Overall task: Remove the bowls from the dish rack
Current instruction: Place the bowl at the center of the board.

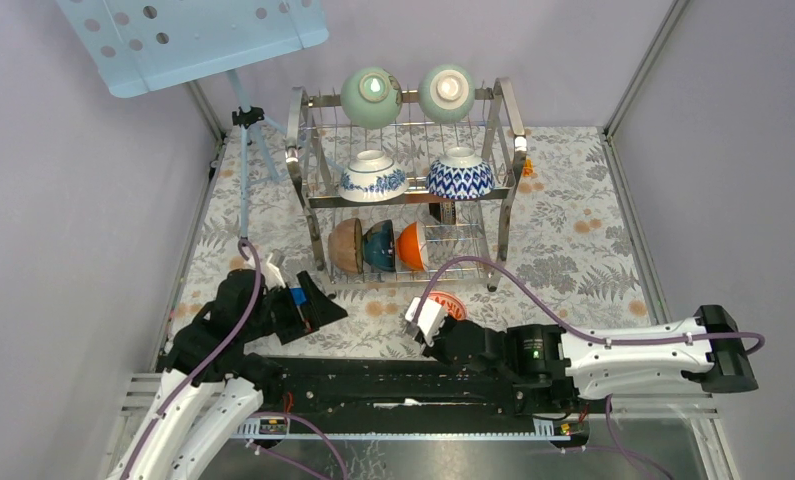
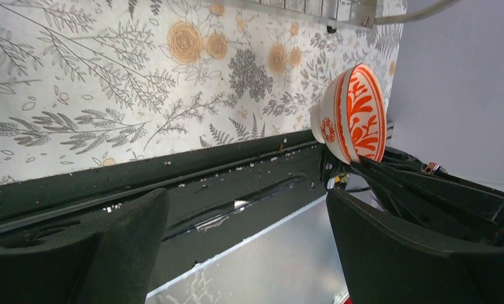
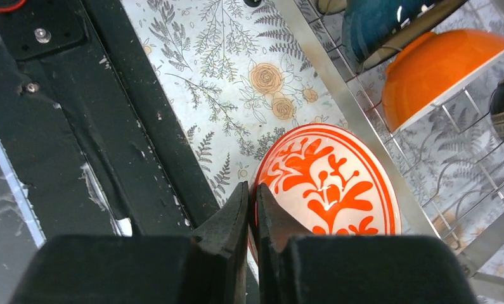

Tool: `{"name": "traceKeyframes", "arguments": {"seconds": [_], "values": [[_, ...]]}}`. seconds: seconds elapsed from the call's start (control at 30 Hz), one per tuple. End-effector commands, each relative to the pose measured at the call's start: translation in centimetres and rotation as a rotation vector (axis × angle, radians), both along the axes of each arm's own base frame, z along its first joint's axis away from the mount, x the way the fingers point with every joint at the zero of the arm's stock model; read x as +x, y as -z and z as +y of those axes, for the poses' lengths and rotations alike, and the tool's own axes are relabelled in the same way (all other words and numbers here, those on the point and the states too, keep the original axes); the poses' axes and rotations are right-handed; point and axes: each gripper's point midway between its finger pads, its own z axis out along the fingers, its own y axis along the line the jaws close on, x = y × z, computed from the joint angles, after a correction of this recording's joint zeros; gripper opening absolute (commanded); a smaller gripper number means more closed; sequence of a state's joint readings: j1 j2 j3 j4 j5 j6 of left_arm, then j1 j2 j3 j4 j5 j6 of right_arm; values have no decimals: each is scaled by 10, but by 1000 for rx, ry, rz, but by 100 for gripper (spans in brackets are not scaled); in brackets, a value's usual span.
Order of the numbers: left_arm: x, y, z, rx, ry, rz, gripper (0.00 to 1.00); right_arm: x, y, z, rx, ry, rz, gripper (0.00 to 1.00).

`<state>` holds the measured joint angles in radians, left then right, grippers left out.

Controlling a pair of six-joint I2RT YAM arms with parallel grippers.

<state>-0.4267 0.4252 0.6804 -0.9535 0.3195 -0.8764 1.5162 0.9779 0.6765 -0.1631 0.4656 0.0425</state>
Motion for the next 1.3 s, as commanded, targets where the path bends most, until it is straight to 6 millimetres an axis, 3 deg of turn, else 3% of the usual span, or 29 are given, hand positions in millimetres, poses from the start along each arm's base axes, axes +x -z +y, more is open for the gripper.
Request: {"name": "traceKeyframes", "arguments": {"seconds": [0.0, 0.2, 0.4, 0.63, 0.83, 1.27], "values": [[-3, -12, -15, -92, 69, -40, 99, 3, -39, 19, 46, -26, -146, 0], [3, -13, -17, -40, 128, -60, 99, -14, -29, 23, -62, -104, -222, 0], [13, -9, -21, 48, 171, -71, 99, -17, -29, 19, -84, -125, -236, 0], [8, 6, -72, 63, 244, -121, 98, -18, -27, 12, -104, -147, -260, 0], [0, -6, -108, 62, 260, -220, 98, -21, -29, 8, -144, -175, -297, 0], [6, 5, -128, 121, 286, -233, 98, -42, -19, 6, -251, -290, -412, 0]]}}
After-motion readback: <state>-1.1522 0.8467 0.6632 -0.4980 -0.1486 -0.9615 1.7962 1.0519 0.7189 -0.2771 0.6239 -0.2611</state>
